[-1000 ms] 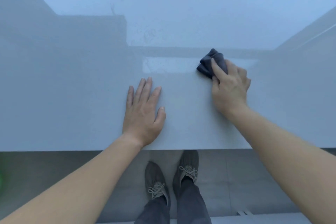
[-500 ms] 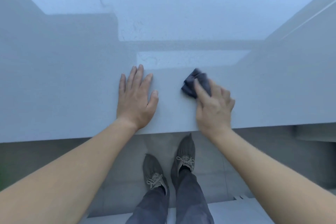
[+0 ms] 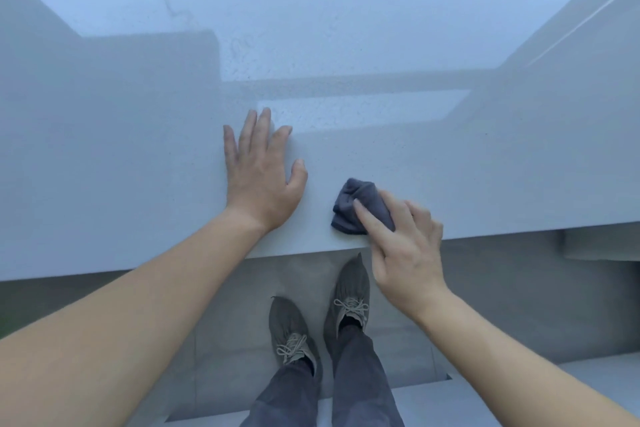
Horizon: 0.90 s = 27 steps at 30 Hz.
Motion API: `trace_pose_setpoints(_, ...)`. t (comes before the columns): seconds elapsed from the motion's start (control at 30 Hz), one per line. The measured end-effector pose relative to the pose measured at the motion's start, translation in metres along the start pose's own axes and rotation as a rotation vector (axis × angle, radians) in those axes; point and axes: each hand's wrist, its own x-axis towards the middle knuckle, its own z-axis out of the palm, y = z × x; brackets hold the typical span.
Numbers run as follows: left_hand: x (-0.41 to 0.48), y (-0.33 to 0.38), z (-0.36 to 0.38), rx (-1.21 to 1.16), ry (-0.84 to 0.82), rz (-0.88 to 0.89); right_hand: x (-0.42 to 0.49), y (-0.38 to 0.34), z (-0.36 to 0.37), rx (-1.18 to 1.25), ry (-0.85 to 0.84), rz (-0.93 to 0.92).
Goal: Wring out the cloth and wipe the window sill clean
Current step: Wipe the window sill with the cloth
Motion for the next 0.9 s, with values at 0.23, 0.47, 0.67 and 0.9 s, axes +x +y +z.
trace_pose_setpoints(0.23, 0.042, 0.030, 0.018, -0.008, -0.061, 0.031, 0.063, 0.067, -0.009, -0.025, 0.095, 0.350)
trace_pose_setpoints(0.47, 0.044, 0.034, 0.029, 0.069, -0.100, 0.018, 0.017, 0.043, -0.014, -0.015, -0.070, -0.164)
trace_pose_setpoints(0.67, 0.044, 0.034, 0.027, -0.023, -0.079, 0.015, 0.116, 0.092, -0.009, -0.021, 0.029, 0.223)
trace_pose_setpoints(0.9, 0.083, 0.039, 0.014, 0.015, 0.093, -0.037, 0.096, 0.069, -0.007, -0.034, -0.112, -0.163)
